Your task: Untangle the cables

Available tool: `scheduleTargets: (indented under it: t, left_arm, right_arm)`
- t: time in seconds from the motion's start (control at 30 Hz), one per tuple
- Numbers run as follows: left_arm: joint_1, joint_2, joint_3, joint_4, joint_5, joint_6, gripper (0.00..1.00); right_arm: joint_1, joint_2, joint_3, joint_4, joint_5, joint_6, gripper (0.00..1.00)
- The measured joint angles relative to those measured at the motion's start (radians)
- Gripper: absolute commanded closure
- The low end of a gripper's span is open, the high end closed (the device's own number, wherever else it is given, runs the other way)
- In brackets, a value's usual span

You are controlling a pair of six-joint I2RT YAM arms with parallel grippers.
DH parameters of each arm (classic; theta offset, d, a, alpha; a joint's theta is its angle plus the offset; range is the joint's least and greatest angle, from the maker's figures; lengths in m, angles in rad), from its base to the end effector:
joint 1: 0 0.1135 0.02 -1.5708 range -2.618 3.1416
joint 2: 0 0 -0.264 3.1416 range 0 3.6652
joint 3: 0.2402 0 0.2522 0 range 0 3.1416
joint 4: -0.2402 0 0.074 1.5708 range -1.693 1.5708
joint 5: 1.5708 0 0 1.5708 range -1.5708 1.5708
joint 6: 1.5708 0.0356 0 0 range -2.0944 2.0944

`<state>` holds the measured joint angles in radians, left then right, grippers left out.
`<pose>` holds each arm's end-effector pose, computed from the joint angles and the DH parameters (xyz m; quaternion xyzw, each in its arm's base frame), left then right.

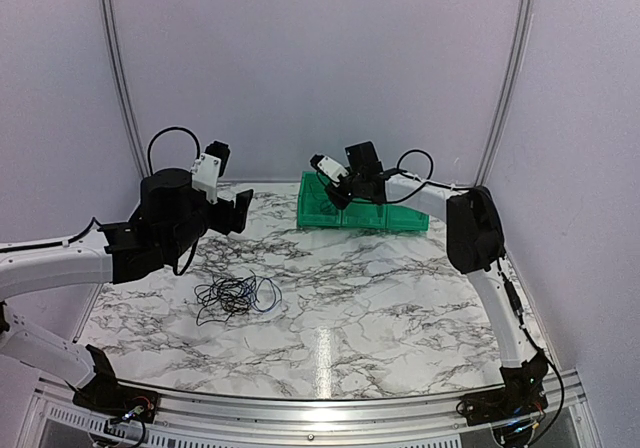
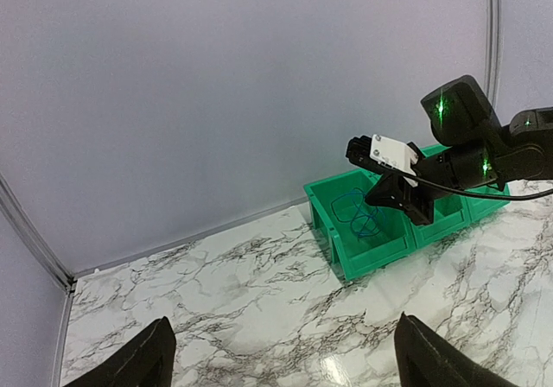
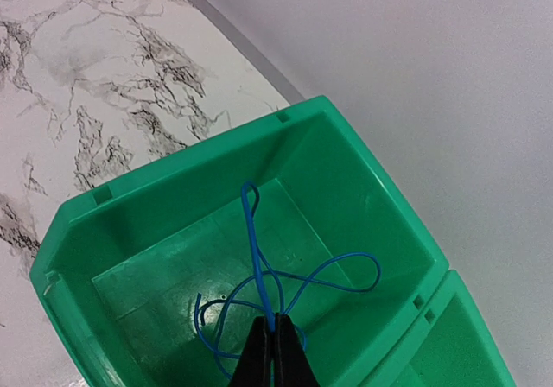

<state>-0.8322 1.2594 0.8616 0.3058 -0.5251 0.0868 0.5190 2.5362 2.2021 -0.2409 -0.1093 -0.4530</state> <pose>0.2102 -0.2043 0.3156 0.1597 0.7171 -0.0584 0.6759 0.5017 0.2910 0.1806 -0.4328 0.7635 0.0637 0.4750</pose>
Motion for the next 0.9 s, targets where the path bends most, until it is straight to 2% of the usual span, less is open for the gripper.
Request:
scheduleTargets:
  t: [0.1, 0.13, 0.2, 0.23, 0.4, 0.57, 0.7, 0.9]
  left_arm:
    - [0.000, 0.000, 0.000, 0.000, 0.000, 0.003, 0.09]
    - [0.000, 0.000, 0.000, 0.000, 0.000, 0.004, 0.09]
    - [0.000, -0.002, 0.000, 0.000, 0.000, 0.004, 0.09]
    - [0.000, -0.002, 0.000, 0.000, 0.000, 0.004, 0.09]
    - [0.000, -0.008, 0.000, 0.000, 0.000, 0.005, 0.09]
    - [0.000, -0.019, 0.000, 0.000, 0.000, 0.005, 0.09]
    - [0.000, -0.024, 0.000, 0.000, 0.000, 0.006, 0.09]
    - [0.000, -0.023, -0.001, 0.000, 0.000, 0.000, 0.10]
  right_arm:
    - [0.002, 0.000, 0.000, 0.002, 0.005, 0.000, 0.99]
    - [0.003, 0.000, 0.000, 0.001, 0.007, 0.000, 0.95]
    - [0.004, 0.000, 0.000, -0.003, 0.009, 0.000, 0.76]
    - [0.005, 0.000, 0.000, -0.005, 0.009, 0.003, 0.70]
    - [0.011, -0.005, -0.003, -0.035, -0.002, 0.016, 0.56]
    - [0.012, -0.084, -0.076, -0.087, -0.038, 0.042, 0.52]
    - [0.012, -0.216, -0.178, -0.121, -0.069, 0.062, 0.50]
    - [0.013, -0.405, -0.331, -0.119, -0.143, 0.084, 0.57]
